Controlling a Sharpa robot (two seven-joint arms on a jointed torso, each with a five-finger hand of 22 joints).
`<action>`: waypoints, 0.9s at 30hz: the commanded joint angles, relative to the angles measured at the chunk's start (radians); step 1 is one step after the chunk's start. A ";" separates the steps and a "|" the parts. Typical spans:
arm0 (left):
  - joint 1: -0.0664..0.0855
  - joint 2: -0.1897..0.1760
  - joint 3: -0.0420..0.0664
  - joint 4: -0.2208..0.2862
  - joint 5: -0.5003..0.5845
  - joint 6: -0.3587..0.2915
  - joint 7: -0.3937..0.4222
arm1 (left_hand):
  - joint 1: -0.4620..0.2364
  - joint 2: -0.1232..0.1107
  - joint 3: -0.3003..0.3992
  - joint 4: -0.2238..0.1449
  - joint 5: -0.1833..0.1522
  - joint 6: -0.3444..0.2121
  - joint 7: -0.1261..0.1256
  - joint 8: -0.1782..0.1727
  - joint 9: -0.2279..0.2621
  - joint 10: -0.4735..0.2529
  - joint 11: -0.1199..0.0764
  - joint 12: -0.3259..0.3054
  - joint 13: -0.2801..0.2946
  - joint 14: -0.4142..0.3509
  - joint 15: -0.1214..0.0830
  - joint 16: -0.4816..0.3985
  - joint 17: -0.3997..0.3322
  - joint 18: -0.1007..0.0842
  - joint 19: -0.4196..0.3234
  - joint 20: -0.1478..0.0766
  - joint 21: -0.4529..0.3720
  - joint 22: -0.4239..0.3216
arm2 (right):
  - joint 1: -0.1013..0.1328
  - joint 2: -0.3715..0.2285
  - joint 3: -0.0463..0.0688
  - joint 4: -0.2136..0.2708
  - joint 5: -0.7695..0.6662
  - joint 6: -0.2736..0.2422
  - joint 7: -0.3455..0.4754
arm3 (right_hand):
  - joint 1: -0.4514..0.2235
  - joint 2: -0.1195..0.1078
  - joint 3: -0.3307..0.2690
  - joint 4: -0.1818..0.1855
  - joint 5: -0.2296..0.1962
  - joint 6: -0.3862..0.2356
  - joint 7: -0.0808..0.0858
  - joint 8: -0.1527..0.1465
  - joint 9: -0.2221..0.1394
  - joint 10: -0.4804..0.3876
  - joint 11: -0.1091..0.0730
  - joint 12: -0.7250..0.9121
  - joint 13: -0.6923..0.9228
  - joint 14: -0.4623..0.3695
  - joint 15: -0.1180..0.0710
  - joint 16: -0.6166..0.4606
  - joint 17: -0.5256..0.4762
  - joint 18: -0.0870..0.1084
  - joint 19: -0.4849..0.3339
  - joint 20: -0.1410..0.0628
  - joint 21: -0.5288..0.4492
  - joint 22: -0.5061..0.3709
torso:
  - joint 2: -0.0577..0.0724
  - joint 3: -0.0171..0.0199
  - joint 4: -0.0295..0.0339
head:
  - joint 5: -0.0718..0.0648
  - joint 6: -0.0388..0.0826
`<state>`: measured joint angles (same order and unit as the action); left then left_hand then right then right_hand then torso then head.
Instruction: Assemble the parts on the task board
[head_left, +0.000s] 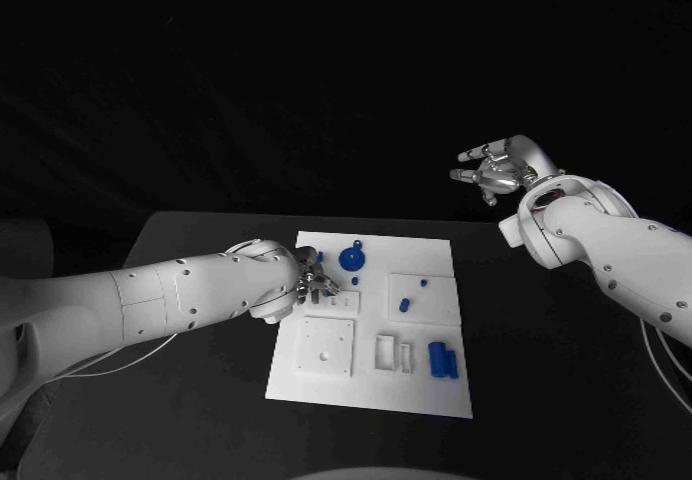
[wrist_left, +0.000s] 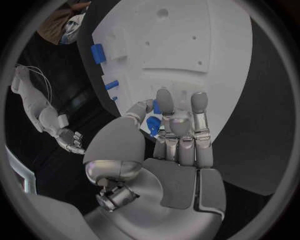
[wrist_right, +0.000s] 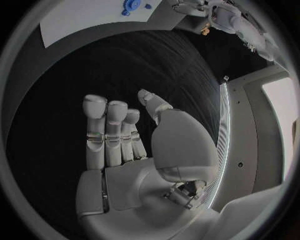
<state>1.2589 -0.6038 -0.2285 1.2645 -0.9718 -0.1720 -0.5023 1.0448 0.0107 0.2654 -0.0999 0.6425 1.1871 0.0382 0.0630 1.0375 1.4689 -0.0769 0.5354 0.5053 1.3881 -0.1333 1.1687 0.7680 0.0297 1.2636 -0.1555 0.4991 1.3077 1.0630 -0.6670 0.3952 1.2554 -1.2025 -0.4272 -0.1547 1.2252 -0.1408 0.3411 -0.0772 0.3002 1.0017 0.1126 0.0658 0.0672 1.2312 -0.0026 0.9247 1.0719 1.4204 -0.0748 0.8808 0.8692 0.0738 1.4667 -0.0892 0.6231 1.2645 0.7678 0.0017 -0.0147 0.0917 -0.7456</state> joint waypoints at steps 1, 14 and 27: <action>0.020 0.001 0.002 0.002 0.020 0.079 -0.019 | 0.014 0.011 0.091 -0.082 -0.001 0.060 -0.060 0.004 0.011 0.045 -0.006 0.002 0.001 -0.006 -0.003 0.003 -0.005 -0.007 0.003 0.003 -0.006 0.018 | -0.001 0.004 0.000 -0.004 -0.001 0.023 -0.004 | -0.006 0.000 -0.003 -0.001 0.005 0.003 0.002 -0.004 -0.001 -0.005 -0.001 0.004 0.001 0.010 0.000 -0.004 0.001 0.015 0.051 -0.007 0.005 0.000 | 0.000 0.0014 0.0014 | 0.001 -0.002; 0.066 0.052 0.002 -0.063 0.047 0.276 -0.051 | 0.020 0.020 0.096 -0.074 -0.013 0.042 -0.055 0.003 0.058 0.044 0.001 0.001 0.015 -0.021 0.000 0.016 -0.006 -0.008 -0.006 0.006 -0.006 0.020 | -0.002 0.017 0.000 -0.018 -0.001 0.044 -0.017 | -0.008 0.001 0.000 -0.003 0.019 0.002 0.002 -0.003 -0.001 -0.006 0.000 0.003 0.000 0.009 0.000 -0.004 0.003 0.015 0.051 -0.007 0.007 0.000 | 0.001 0.0005 -0.0011 | 0.003 -0.007; 0.068 0.101 0.001 -0.126 0.040 0.317 -0.057 | 0.011 0.023 0.105 -0.088 0.011 0.040 -0.056 0.003 0.092 0.044 0.000 0.005 0.027 -0.023 -0.001 0.034 0.002 -0.007 -0.010 0.004 0.005 0.020 | -0.002 0.024 0.000 -0.023 -0.001 0.051 -0.022 | -0.009 0.002 0.002 -0.004 0.021 0.003 0.002 -0.003 -0.001 -0.006 0.000 0.003 0.001 0.009 0.000 -0.004 0.005 0.015 0.051 -0.007 0.008 0.000 | 0.000 -0.0005 0.0021 | 0.001 -0.017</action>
<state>1.3257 -0.5076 -0.2281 1.1407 -0.9345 0.1049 -0.5544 1.0448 0.0107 0.2744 -0.0908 0.6511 1.1839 0.0350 0.0593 1.0585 1.4704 -0.0749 0.5353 0.5318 1.3717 -0.1320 1.1998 0.7690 0.0293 1.2597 -0.1516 0.5026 1.3074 1.0617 -0.6442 0.3951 1.2322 -1.2021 -0.3937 -0.1750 1.2252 -0.1408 0.3411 -0.0773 0.3176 0.9981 0.1124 0.0658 0.0672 1.2331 -0.0007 0.9247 1.0719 1.4203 -0.0749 0.8808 0.8729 0.0738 1.4667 -0.0892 0.6270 1.2646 0.7681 0.0018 -0.0129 0.0931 -0.7610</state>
